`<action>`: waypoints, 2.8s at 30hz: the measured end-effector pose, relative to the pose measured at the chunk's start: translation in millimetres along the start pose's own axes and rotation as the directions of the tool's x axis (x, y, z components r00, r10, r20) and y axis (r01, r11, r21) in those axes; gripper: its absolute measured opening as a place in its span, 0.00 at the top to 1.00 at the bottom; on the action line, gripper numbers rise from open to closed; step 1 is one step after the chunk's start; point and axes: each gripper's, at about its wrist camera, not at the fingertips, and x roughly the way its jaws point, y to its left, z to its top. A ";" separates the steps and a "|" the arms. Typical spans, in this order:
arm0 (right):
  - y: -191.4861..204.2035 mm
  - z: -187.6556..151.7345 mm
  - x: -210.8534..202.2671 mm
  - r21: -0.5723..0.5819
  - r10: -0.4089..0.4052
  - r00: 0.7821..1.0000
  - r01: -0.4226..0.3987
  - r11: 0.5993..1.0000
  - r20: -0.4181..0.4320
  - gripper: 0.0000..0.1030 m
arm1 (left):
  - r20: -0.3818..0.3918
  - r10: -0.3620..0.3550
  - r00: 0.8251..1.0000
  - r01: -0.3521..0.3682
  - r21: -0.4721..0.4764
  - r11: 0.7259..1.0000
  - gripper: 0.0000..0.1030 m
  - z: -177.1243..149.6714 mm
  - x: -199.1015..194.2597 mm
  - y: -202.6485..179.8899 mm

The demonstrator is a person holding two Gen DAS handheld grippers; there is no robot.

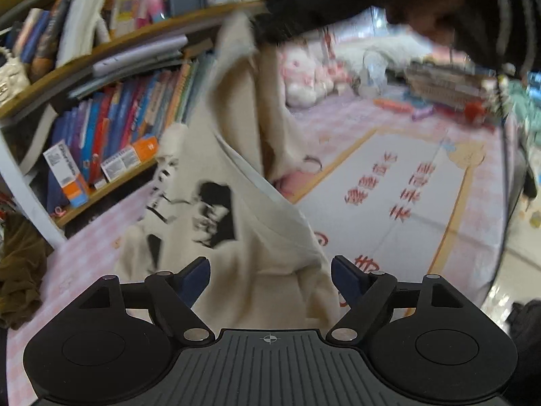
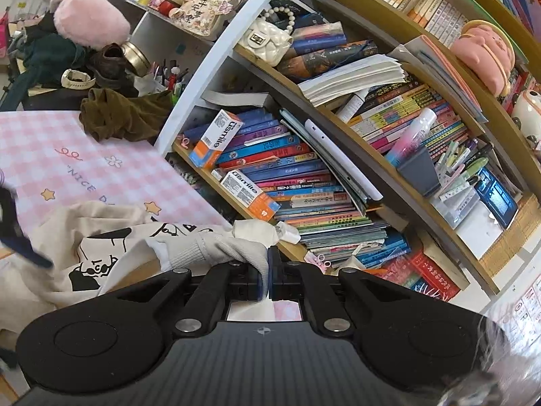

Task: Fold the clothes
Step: 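Raise and shake the sweatshirt out, held in both tools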

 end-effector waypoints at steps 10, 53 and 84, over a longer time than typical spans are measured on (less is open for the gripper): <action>-21.3 -17.8 1.3 0.105 -0.036 0.999 0.039 0.994 -0.029 0.97 | -0.074 0.226 0.971 -0.202 0.243 0.949 0.89 -2.9 22.9 -20.2; 77.5 -59.5 -71.9 0.101 0.254 0.967 -0.253 0.962 0.006 0.46 | 0.546 0.362 0.755 -0.201 -0.333 0.921 0.96 112.6 -218.6 140.6; -53.5 28.6 -239.4 0.295 -0.548 0.720 0.462 0.836 0.425 0.97 | 0.809 0.278 0.519 0.004 -0.327 0.945 0.96 49.5 -352.5 167.1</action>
